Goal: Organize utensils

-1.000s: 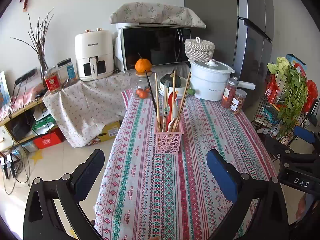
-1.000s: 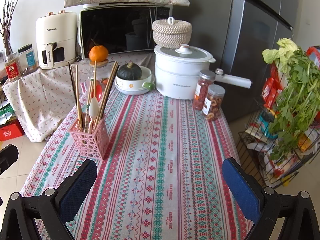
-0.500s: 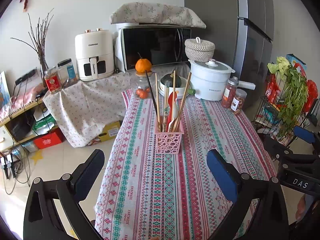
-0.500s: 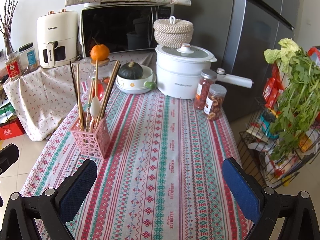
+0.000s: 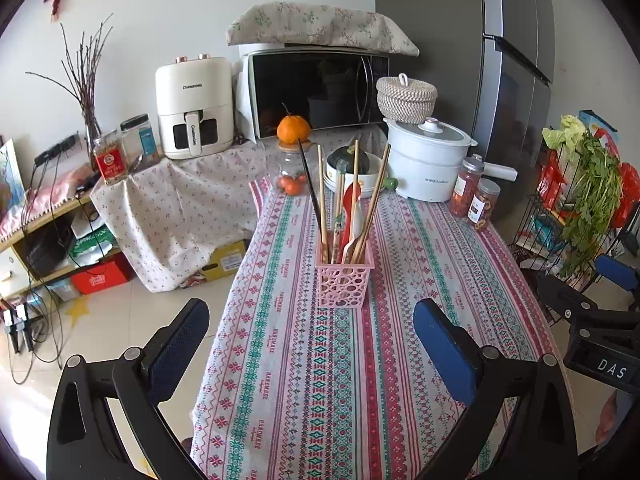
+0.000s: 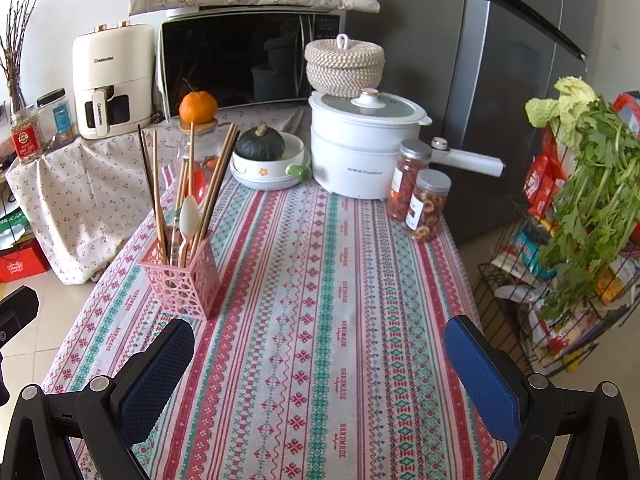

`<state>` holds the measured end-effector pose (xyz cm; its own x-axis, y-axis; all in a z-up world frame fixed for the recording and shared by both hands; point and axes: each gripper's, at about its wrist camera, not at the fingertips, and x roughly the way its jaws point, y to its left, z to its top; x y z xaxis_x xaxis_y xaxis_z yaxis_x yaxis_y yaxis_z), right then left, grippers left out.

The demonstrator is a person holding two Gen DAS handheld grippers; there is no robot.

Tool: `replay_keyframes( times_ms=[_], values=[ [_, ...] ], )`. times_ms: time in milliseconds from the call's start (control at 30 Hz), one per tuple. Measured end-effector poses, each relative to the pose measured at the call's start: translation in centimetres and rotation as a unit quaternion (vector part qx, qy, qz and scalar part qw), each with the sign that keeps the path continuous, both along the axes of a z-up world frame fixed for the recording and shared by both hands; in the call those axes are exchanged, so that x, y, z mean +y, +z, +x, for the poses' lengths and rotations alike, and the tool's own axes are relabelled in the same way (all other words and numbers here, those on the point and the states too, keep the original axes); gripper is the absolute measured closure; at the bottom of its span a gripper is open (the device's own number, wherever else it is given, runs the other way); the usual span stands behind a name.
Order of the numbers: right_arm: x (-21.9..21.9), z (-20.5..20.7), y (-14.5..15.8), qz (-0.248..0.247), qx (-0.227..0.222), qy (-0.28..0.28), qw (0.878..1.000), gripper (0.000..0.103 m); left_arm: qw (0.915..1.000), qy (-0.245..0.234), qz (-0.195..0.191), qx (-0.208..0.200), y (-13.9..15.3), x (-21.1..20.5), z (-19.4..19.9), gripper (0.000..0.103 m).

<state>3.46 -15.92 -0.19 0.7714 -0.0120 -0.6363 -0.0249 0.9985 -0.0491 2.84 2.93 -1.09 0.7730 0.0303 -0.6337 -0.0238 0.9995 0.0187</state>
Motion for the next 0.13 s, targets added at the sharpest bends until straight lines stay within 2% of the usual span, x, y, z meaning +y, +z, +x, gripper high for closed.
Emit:
replay_keyframes(
  times_ms=[133],
  values=[
    [-0.10, -0.06, 0.03, 0.002, 0.000, -0.002, 1.000, 0.000, 1.0000, -0.001, -0.001, -0.001, -0.11, -0.11, 0.08, 0.000]
  ],
)
